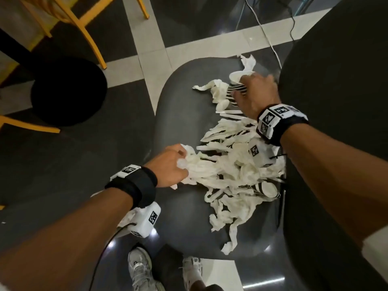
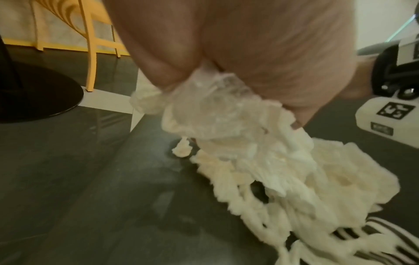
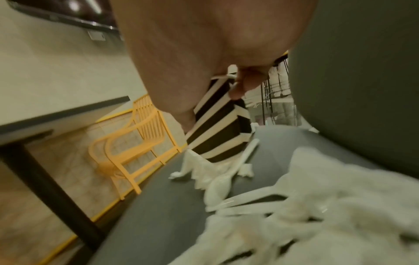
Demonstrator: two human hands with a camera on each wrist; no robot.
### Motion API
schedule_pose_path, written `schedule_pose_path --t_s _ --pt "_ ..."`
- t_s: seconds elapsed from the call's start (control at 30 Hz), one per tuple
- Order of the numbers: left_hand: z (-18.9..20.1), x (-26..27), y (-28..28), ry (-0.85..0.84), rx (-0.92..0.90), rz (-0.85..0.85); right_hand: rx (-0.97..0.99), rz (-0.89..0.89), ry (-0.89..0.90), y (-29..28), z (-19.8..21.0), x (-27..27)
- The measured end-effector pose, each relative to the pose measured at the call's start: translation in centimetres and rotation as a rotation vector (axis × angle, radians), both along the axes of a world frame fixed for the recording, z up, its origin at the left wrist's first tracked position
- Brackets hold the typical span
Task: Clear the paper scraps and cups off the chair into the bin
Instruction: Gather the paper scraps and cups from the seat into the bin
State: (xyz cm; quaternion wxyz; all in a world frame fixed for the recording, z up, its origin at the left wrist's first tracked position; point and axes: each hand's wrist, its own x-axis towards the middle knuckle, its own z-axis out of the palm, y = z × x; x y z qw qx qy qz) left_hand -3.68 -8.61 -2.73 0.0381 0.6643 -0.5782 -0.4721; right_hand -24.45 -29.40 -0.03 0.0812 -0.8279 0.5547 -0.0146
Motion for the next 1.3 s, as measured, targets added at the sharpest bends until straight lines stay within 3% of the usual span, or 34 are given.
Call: schedule_pose_path --t_s 0.07,0.13,0.27,0.33,0.43,0.5,0.6,0.73,0.83,0.9,1.03,1.1,1.23,1.3 --pt "1.4 0.3 0.5 0.098 -0.011 0.077 0.118 0.086 -0.214 2.4 0.7 2.2" --pt "2.6 0.1 0.9 0.15 -0.046 0.133 0.273 0.2 -0.306 5.5 0.8 4.4" --pt "3.4 0.5 2.0 0.24 -0.119 0.329 0.543 0.388 -0.118 11.3 -0.2 7.0" --pt "3.3 1.2 2.9 0.364 -0.095 0.508 0.621 0.353 -0.076 12.9 -0.6 6.7" --pt "3.2 2.7 4.6 0.527 -0.057 0.784 0.76 0.151 -0.143 14.3 -0.1 5.7" --pt "2.8 3.7 5.5 0.582 -0.052 0.929 0.735 0.14 -0.196 15.1 0.4 5.7" --pt "2.5 4.8 6.8 0.559 -0.074 1.066 0.646 0.306 -0.089 16.4 1.1 6.7" --pt "2.7 5.6 8.1 0.502 -0.107 1.087 0.534 0.518 0.168 19.7 -0.3 8.8" --pt "2.8 6.5 8.9 0.546 -0.11 1.129 0.468 0.595 0.233 22.1 -3.2 10.4" --pt "2.6 7.4 9.6 0.505 -0.128 1.11 0.406 0.563 0.105 23.0 -4.1 11.2" --pt "1.7 8.9 11.8 0.358 -0.106 0.911 0.41 0.202 -0.388 23.9 -2.8 13.4" --pt "1.4 8.8 13.0 0.525 -0.045 0.971 0.47 0.071 -0.558 24.7 -1.8 16.0" --pt "1.4 9.6 14.3 1.099 0.2 1.245 0.538 -0.046 -0.782 27.9 -1.8 21.2" --pt "0.5 11.4 14.8 1.198 0.206 1.304 0.595 -0.073 -0.81 29.6 -2.2 22.7"
